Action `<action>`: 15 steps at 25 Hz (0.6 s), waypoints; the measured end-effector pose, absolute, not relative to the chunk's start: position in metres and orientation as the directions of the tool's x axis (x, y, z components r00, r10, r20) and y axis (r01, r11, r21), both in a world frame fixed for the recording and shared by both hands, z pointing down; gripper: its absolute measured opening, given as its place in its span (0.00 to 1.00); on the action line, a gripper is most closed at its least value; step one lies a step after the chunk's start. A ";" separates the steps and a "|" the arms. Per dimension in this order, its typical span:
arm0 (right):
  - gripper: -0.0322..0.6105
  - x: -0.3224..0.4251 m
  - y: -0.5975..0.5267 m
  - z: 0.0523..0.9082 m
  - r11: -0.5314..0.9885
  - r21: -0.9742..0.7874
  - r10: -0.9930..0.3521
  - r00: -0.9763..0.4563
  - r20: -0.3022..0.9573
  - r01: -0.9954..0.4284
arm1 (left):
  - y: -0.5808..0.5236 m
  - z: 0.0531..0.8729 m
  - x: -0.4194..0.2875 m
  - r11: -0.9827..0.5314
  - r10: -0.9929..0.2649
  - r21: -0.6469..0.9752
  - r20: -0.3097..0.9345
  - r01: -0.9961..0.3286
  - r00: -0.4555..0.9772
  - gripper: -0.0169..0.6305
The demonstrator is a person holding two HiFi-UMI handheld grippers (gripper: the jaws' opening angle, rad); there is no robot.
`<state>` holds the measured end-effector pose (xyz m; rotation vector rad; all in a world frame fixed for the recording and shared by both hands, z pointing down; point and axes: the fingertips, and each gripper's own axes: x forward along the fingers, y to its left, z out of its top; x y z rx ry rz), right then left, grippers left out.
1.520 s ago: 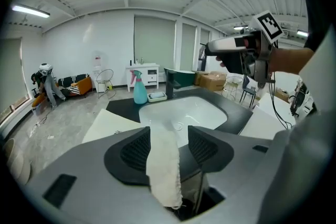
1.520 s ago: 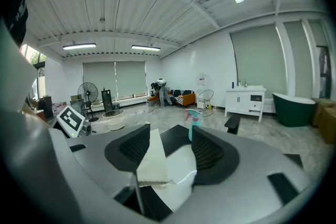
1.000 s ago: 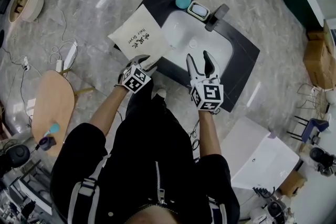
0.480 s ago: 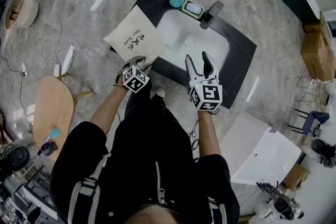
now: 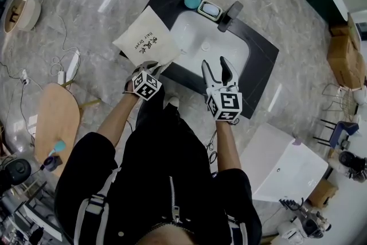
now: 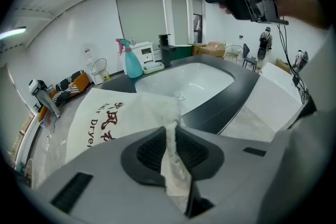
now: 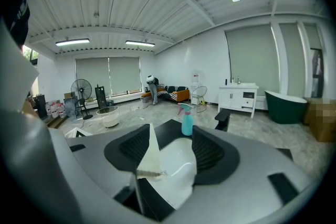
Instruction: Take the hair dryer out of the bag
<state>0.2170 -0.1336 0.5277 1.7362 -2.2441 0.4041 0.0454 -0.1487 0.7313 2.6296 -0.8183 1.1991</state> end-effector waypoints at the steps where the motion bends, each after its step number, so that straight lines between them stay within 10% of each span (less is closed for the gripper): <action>1: 0.44 0.217 -0.134 0.527 0.243 -0.051 -0.893 -0.244 0.379 -0.969 | -0.149 0.729 0.045 -0.841 -0.419 -0.089 0.730 -0.534 0.539 0.13; 15: 0.45 0.199 -0.140 0.507 0.317 -0.030 -0.886 -0.308 0.346 -0.948 | -0.177 0.664 0.031 -0.774 -0.506 -0.035 0.634 -0.632 0.585 0.12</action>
